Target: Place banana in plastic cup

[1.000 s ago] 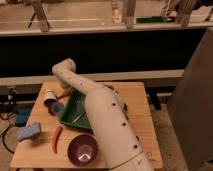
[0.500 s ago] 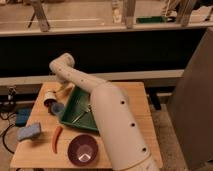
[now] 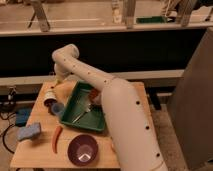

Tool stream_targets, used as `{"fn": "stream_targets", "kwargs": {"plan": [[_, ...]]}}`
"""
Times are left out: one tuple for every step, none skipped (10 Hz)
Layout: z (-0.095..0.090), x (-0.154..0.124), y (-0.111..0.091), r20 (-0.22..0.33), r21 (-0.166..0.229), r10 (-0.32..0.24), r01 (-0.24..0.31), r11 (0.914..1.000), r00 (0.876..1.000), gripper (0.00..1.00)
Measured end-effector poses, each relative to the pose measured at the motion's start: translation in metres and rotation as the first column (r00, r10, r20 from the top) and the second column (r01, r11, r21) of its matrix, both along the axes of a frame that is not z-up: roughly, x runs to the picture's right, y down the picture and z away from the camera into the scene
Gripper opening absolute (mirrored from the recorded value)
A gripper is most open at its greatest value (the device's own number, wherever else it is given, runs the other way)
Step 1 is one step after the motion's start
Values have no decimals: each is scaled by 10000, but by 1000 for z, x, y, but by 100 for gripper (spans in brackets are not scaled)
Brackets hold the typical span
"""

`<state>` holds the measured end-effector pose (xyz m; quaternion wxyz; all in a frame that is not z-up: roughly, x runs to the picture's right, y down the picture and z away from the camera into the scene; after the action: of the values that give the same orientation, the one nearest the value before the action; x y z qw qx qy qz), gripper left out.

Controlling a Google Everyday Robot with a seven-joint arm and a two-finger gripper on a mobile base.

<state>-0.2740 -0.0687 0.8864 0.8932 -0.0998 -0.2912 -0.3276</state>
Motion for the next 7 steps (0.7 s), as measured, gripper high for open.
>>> {"fn": "stream_targets", "kwargs": {"plan": [[-14, -2, 10, 448, 132, -293, 287, 9995, 9986, 0], [-24, -3, 20, 642, 344, -580, 559, 9978, 9963, 0], [-40, -9, 35, 882, 685, -1072, 1013, 9925, 9903, 0], [-49, -12, 46, 999, 853, -1340, 1257, 9884, 9859, 0], [-60, -17, 58, 1123, 1041, -1629, 1515, 9830, 9802, 0], [-68, -19, 68, 1188, 1150, -1833, 1698, 9787, 9759, 0], [-72, -20, 77, 1176, 1184, -1978, 1840, 9758, 9732, 0]]}}
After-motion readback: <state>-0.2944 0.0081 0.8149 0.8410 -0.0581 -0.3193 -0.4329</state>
